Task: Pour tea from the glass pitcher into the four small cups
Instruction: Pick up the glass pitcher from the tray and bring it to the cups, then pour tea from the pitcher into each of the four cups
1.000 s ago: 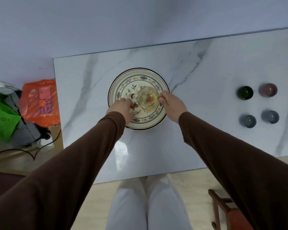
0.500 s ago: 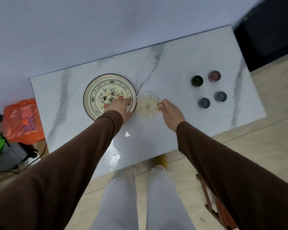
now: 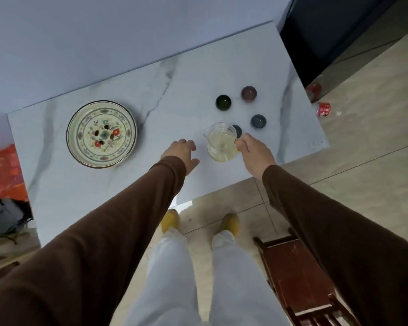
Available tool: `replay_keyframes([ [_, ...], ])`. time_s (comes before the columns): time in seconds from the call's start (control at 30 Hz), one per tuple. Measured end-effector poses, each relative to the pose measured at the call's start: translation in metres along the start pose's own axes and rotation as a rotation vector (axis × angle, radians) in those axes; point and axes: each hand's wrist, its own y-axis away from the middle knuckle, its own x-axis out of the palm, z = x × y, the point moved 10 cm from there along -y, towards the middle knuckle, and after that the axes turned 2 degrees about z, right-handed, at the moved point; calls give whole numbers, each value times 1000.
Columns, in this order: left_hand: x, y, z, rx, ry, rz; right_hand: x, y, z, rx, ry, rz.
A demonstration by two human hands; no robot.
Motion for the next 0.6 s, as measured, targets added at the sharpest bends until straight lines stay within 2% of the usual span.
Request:
replay_keyframes([
  [0.2, -2, -30, -50, 14, 25, -28, -44, -16, -27, 5, -6, 5],
  [0.6, -17, -97, -82, -33, 100, -65, -90, -89, -50, -13, 17, -12],
])
